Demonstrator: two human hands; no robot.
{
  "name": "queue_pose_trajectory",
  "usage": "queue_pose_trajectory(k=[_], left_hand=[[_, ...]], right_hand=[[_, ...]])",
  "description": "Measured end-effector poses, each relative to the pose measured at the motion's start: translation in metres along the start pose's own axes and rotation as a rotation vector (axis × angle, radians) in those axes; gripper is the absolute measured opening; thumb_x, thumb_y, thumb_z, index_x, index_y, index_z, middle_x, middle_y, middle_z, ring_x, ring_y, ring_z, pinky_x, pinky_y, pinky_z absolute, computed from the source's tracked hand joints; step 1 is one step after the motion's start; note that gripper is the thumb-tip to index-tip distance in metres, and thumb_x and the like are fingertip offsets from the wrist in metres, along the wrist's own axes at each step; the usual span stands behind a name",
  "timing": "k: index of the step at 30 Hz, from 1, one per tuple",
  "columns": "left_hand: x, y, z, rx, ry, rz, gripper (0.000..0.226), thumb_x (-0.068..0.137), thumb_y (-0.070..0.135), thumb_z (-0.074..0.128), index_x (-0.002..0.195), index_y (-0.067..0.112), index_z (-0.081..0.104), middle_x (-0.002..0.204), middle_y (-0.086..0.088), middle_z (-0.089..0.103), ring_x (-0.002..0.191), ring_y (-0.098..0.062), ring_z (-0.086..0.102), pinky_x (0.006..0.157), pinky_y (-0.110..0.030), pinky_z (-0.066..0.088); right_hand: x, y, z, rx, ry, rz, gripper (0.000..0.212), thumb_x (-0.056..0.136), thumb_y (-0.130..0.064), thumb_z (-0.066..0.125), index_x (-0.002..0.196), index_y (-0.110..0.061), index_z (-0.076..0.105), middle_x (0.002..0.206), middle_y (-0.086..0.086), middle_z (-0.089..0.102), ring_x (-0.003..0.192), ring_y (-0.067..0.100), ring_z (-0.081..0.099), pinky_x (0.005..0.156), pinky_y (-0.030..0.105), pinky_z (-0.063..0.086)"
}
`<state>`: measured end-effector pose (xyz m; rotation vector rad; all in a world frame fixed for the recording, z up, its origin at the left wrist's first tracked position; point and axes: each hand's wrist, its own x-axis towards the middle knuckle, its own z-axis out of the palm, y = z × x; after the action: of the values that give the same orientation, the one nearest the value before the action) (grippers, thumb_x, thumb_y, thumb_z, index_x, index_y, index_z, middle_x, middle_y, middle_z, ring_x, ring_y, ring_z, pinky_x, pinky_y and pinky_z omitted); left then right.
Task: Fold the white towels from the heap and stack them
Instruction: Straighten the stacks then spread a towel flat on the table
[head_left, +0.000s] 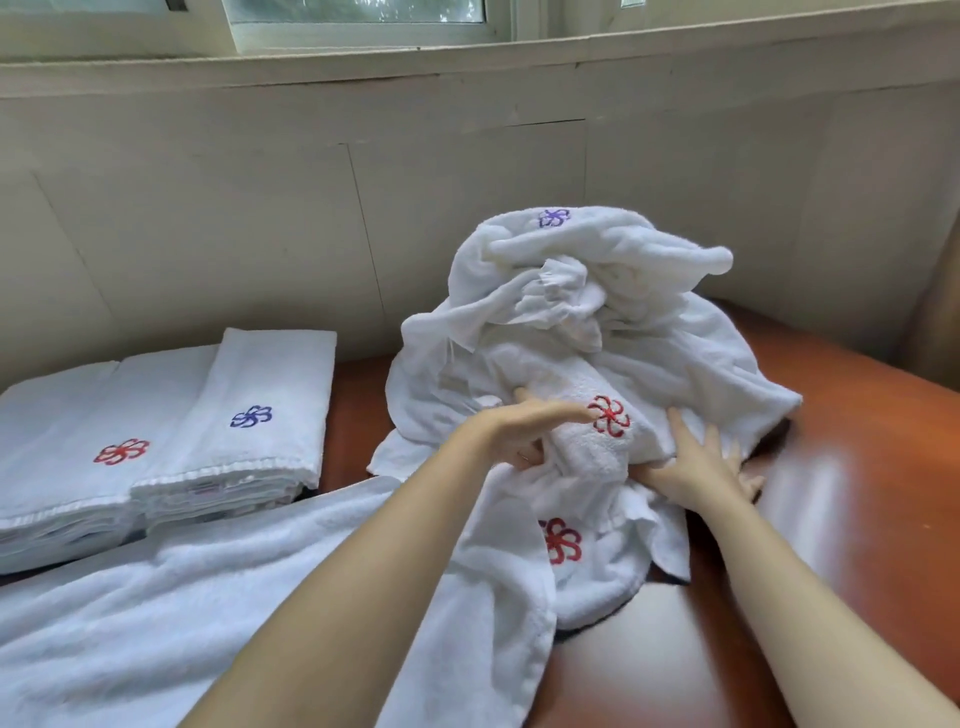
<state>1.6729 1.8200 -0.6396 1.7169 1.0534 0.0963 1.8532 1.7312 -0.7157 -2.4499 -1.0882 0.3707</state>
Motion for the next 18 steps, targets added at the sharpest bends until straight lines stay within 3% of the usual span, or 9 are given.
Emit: queue_pose_trajectory(k=[3,6,8,11,14,18], left_hand=[[-0.025,-0.027,-0.008,-0.115,0.037,0.152,0.043,0.094,0.028,0.057,0.133,0.023,0.039,0.122,-0.008,0.047,0.089,-0.017,0.053,0.077,-0.026,0.041],[-0.057,-0.07,-0.03,0.043,0.282,0.184,0.024,0.095,0.025,0.053,0.118,0.02,0.059,0.115,-0.004,0.06,0.098,-0.014,0.057,0.083,-0.025,0.044],[-0.089,-0.102,-0.048,0.134,0.444,0.138,0.018,0.093,0.026,0.055,0.108,0.021,0.064,0.107,-0.001,0.063,0.093,-0.013,0.058,0.078,-0.025,0.046],[-0.142,-0.148,-0.069,0.323,0.511,0.009,0.014,0.093,0.025,0.055,0.103,0.019,0.063,0.103,0.0,0.063,0.09,-0.014,0.057,0.075,-0.024,0.046],[-0.194,-0.185,-0.077,0.485,0.384,-0.112,0.022,0.094,0.02,0.052,0.113,0.013,0.06,0.11,-0.002,0.057,0.098,-0.014,0.055,0.077,-0.02,0.04],[-0.24,-0.215,-0.074,0.29,0.426,-0.092,0.03,0.096,0.022,0.053,0.125,0.014,0.056,0.122,-0.004,0.042,0.107,-0.012,0.052,0.084,-0.019,0.039]], right_hand=[[-0.022,-0.012,0.006,-0.043,0.09,0.038,0.076,0.086,-0.049,0.055,0.149,-0.037,0.015,0.155,0.007,0.018,0.141,0.036,0.014,0.111,0.059,0.01],[-0.05,-0.032,0.017,-0.147,0.176,0.058,0.05,0.092,-0.021,0.046,0.141,-0.018,0.033,0.146,0.015,0.033,0.136,0.038,0.024,0.114,0.057,0.01],[-0.074,-0.048,0.024,-0.235,0.188,0.012,0.039,0.092,-0.013,0.042,0.131,-0.01,0.041,0.139,0.017,0.041,0.134,0.038,0.03,0.112,0.058,0.011],[-0.111,-0.069,0.034,-0.411,0.198,-0.163,0.031,0.094,-0.009,0.035,0.122,-0.003,0.048,0.128,0.015,0.052,0.123,0.032,0.047,0.11,0.049,0.023],[-0.145,-0.094,0.034,-0.47,0.092,-0.24,0.035,0.093,-0.016,0.04,0.126,-0.011,0.052,0.13,0.012,0.051,0.119,0.028,0.051,0.098,0.034,0.038],[-0.187,-0.129,0.038,-0.31,-0.105,-0.253,0.036,0.097,-0.019,0.04,0.13,-0.013,0.053,0.137,0.017,0.049,0.123,0.033,0.051,0.093,0.038,0.044]])
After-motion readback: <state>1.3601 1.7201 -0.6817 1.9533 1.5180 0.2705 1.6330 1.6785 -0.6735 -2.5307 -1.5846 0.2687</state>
